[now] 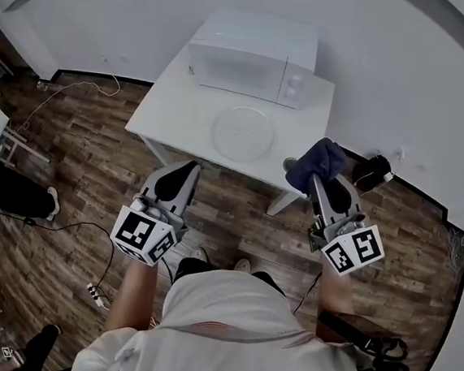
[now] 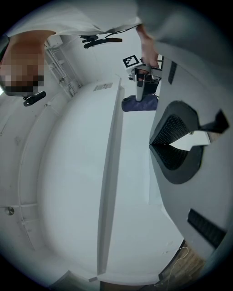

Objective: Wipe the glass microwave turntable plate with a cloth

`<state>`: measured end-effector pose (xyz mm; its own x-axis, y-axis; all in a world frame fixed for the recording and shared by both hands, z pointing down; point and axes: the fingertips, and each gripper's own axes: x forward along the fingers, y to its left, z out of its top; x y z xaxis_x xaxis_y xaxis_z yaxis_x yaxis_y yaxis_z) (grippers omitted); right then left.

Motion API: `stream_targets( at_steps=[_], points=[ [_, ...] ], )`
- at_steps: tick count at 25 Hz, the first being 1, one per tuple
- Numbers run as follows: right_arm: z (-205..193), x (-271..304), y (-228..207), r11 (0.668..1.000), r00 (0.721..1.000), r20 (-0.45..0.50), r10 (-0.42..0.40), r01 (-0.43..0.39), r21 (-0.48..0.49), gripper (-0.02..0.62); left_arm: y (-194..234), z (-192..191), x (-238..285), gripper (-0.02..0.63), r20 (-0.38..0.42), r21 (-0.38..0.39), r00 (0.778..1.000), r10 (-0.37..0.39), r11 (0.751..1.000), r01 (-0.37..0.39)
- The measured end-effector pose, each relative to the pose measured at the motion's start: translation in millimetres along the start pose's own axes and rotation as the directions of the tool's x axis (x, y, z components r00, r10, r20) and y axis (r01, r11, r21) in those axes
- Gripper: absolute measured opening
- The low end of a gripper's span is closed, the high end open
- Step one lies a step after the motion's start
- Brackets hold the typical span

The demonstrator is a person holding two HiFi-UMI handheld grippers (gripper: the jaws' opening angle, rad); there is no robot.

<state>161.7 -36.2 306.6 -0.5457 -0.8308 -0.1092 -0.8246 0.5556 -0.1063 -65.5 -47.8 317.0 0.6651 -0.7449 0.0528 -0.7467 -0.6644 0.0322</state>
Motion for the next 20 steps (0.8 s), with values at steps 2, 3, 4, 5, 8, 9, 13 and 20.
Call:
stream_targets(
  at_steps=[2, 3, 4, 5, 8, 9, 13, 20],
  points=[
    [4.8, 0.8, 6.7, 1.0, 1.0, 0.0, 0.004, -0.004, -0.021, 0.061, 0.0, 4.7, -1.1, 0.011, 0.01, 0.004, 1.0, -0.01, 1.0, 0.01],
    [6.6, 2.6, 9.4, 1.0, 1.0, 0.001, 0.005, -0.005, -0.03, 0.061, 0.8, 6.2, -1.1, 0.011, 0.014, 0.004, 1.0, -0.014, 1.0, 0.014],
    [8.0, 5.0, 12.0, 0.999, 1.0, 0.002, 0.006, -0.006, -0.036, 0.061, 1.9, 7.1, -1.5, 0.011, 0.016, 0.006, 1.0, -0.017, 1.0, 0.017],
    [9.0, 7.8, 15.0, 0.999, 1.0, 0.003, 0.008, -0.008, -0.039, 0.061, 3.4, 7.7, -2.5, 0.011, 0.018, 0.009, 1.0, -0.019, 1.0, 0.019],
    [11.2, 16.9, 27.9, 0.999, 1.0, 0.007, 0.015, -0.015, -0.047, 0.061, 10.5, 9.4, -9.1, 0.011, 0.026, 0.012, 0.999, -0.026, 1.0, 0.026],
    [12.1, 19.6, 33.2, 0.999, 1.0, 0.008, 0.017, -0.016, -0.051, 0.061, 13.6, 9.7, -11.8, 0.011, 0.028, 0.01, 0.999, -0.028, 1.0, 0.027],
    [12.2, 31.2, 53.0, 0.997, 1.0, 0.002, 0.014, -0.013, -0.07, 0.061, 29.4, 9.2, -22.9, 0.011, 0.037, 0.0, 0.999, -0.036, 0.999, 0.036],
    [14.5, 42.7, 64.6, 0.996, 1.0, -0.018, 0.0, -0.001, -0.084, 0.061, 40.9, 17.1, -26.2, 0.011, 0.062, -0.002, 0.997, -0.054, 0.999, 0.054]
  ],
)
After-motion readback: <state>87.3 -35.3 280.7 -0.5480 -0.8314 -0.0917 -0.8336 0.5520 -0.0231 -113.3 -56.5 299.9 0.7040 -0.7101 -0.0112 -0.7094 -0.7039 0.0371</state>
